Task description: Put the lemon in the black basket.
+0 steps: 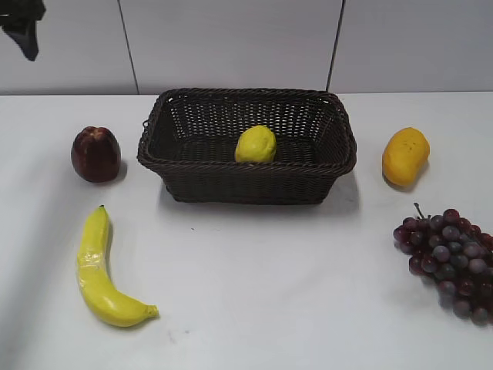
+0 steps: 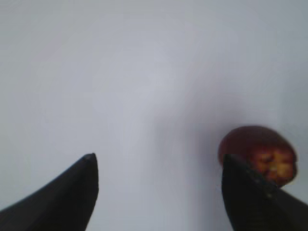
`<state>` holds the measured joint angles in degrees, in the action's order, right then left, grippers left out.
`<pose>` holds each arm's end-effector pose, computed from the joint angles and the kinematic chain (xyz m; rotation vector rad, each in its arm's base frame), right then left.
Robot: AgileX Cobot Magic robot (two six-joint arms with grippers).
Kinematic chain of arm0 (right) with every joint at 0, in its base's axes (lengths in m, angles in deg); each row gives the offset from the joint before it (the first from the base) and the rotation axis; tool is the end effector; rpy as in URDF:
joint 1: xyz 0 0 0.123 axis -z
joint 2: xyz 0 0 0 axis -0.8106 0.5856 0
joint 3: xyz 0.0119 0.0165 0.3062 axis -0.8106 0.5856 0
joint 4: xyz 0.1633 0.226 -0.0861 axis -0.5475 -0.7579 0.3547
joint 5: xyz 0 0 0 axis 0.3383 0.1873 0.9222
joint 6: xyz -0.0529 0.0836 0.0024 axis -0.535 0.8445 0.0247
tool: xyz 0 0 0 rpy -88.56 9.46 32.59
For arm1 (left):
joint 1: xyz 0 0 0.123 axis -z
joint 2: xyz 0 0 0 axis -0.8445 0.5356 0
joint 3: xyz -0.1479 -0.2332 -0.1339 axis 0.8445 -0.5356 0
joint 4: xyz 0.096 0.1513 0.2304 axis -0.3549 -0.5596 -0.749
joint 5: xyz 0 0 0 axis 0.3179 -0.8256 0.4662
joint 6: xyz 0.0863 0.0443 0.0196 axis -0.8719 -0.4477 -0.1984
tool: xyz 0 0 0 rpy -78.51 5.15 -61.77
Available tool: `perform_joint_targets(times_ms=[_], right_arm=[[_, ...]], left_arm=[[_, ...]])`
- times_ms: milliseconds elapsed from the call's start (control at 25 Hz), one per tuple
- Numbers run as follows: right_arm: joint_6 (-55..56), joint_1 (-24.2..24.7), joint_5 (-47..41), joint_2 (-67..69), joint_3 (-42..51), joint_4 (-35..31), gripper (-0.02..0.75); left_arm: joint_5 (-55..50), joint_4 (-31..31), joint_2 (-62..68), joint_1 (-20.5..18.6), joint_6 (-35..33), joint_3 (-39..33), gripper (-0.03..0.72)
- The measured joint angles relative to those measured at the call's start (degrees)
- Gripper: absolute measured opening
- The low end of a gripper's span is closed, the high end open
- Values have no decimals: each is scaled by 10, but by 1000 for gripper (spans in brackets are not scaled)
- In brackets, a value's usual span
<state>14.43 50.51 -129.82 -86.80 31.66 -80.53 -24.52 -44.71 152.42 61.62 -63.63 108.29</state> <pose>0.0149 0.0010 0.2977 -0.0432 2.0112 0.0537 0.5123 -0.0359 0.3204 0.2662 2.6928 0.0170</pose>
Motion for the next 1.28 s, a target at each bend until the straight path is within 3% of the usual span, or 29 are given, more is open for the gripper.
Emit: perform_joint_targets(times_ms=[320, 840, 1280], right_arm=[[0, 0, 0, 0, 0, 0, 589], [0, 0, 0, 0, 0, 0, 589], [0, 0, 0, 0, 0, 0, 589]], left_arm=[[0, 0, -92, -54, 0, -148, 593], [-1, 0, -311, -55, 0, -435, 593], [-1, 3, -474, -55, 0, -588, 592]])
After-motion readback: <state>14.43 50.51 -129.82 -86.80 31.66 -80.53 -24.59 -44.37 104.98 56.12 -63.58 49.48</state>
